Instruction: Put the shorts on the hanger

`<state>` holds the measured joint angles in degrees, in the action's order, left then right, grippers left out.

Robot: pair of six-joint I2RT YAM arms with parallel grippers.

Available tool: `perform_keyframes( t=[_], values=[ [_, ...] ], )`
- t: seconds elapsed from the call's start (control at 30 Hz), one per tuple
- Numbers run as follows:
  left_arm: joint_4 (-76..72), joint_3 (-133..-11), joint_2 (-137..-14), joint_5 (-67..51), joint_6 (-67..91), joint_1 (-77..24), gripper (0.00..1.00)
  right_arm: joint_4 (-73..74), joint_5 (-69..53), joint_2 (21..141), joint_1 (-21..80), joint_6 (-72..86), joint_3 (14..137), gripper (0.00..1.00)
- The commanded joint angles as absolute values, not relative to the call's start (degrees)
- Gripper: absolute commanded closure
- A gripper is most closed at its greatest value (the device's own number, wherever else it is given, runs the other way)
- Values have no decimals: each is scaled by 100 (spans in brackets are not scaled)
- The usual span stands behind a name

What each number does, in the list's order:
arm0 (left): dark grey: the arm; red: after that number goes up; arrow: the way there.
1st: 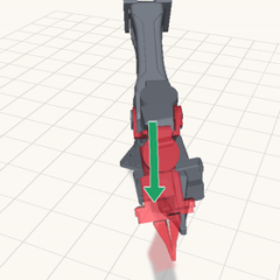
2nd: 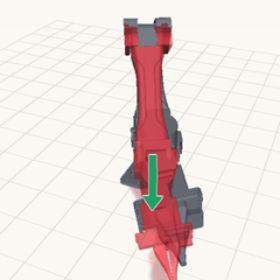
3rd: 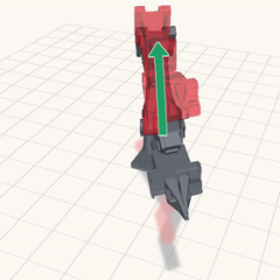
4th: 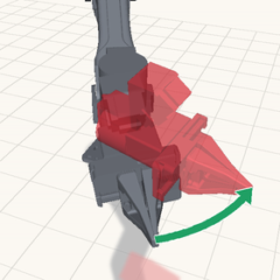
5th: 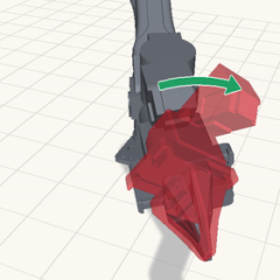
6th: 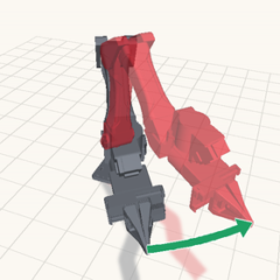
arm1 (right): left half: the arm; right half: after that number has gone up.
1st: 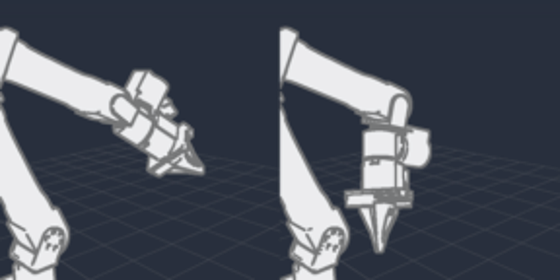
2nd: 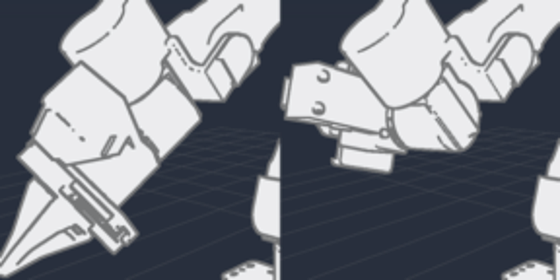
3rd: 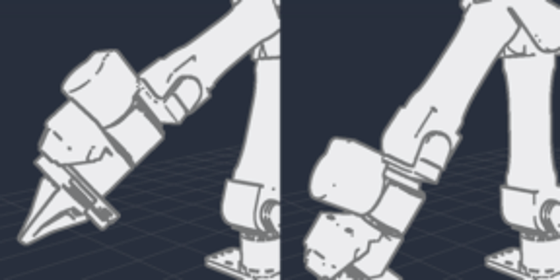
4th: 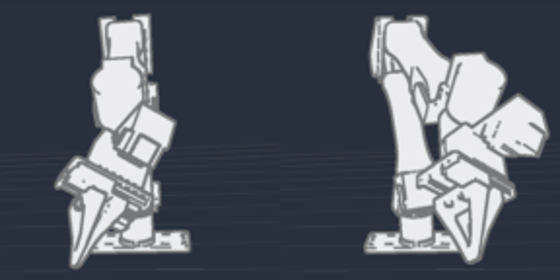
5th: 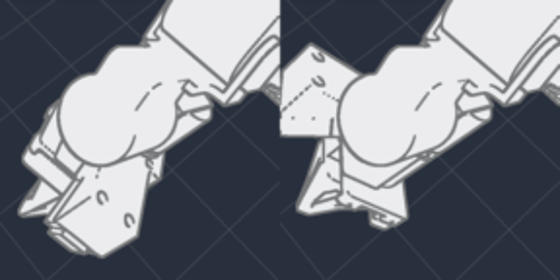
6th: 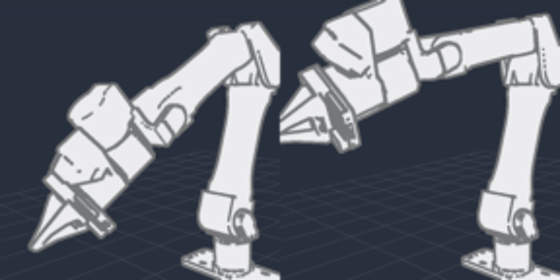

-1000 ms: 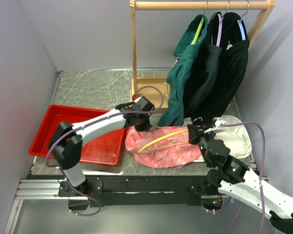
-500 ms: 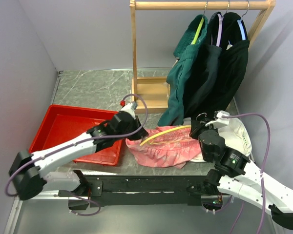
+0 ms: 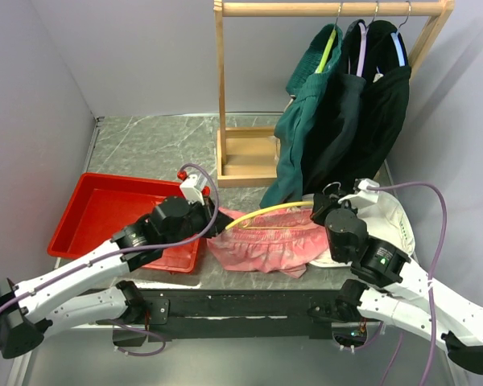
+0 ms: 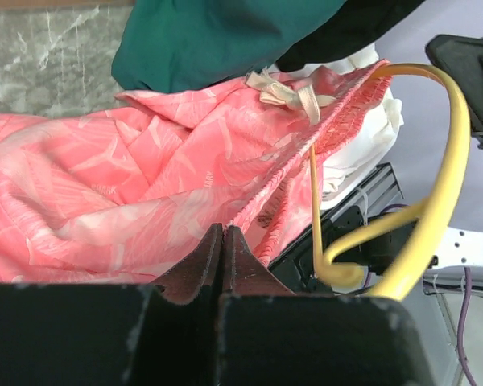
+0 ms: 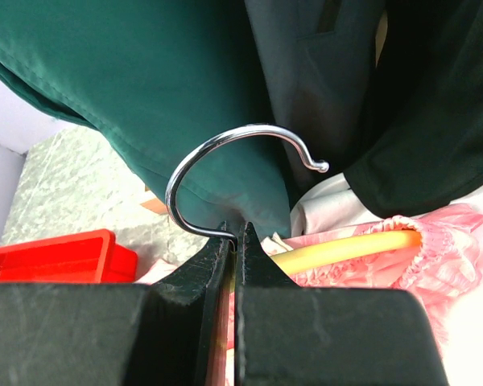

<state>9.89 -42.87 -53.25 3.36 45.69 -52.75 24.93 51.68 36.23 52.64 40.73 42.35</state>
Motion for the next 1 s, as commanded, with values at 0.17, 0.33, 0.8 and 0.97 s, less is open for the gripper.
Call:
perform_keyframes(
  t=[0.17,0.33,0.8,0.97],
  values=[
    [1098,-4210,-4632,580,3955,-5291,99,2839,5950,3884,5273,4131,4711,100],
    [1195,-4324,-4404,580,3797,-5291,99,2821,6029,3937,5291,4122,4685,100],
    [1283,-4570,-3973,694,3516,-5300,99,3075,6249,4183,5361,4254,4834,100],
    [1432,-4553,-3815,703,3454,-5291,99,3146,6275,4263,5353,4315,4930,100]
  ],
)
